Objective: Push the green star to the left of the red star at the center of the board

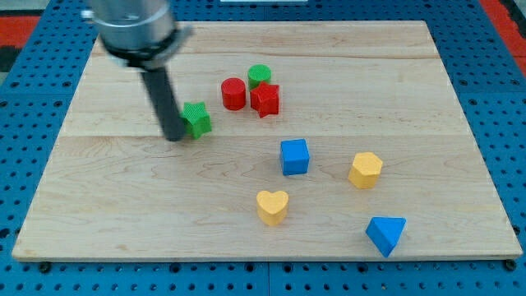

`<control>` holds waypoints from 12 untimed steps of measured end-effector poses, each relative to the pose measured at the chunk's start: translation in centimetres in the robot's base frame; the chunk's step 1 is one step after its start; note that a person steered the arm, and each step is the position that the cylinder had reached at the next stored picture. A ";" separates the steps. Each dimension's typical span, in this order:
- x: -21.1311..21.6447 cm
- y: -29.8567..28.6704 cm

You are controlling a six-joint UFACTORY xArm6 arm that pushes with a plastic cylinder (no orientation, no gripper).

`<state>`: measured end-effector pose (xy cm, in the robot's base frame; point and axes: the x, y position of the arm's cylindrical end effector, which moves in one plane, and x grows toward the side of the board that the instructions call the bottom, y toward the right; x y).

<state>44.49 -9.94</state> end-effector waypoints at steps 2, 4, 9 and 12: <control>-4.2 6.9; 0.8 1.2; -4.9 2.8; -4.7 2.4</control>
